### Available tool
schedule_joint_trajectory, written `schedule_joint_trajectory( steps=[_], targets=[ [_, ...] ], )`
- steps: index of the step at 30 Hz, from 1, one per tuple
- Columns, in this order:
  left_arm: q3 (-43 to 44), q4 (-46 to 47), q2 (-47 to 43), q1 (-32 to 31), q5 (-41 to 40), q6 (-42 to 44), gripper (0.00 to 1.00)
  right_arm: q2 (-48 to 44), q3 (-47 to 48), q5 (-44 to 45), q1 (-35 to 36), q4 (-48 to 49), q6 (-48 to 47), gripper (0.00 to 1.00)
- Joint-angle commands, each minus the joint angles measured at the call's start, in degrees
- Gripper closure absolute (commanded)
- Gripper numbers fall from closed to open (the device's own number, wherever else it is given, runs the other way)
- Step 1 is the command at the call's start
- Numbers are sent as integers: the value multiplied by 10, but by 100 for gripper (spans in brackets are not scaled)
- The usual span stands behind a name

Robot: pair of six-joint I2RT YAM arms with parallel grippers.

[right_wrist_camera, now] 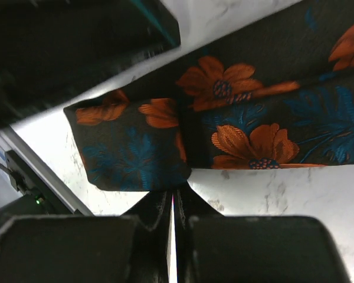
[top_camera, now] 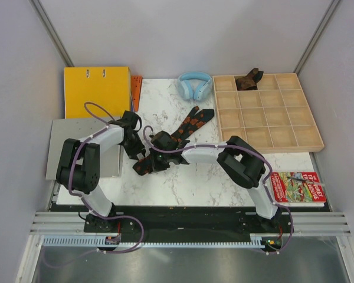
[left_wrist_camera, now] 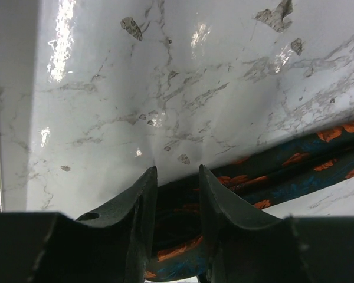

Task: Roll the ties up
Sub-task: Roll the tie at the center of the board.

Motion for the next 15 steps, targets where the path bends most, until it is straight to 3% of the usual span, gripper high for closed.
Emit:
schedule_joint_trajectory(
  steps=[1, 15],
  targets=[
    [-10, 18, 9, -2, 32, 32, 60, 18, 37, -5, -9, -13, -22, 95],
    [-82, 51, -34, -3, 112, 18, 60, 47, 88, -35, -19, -3, -48, 96]
  ],
)
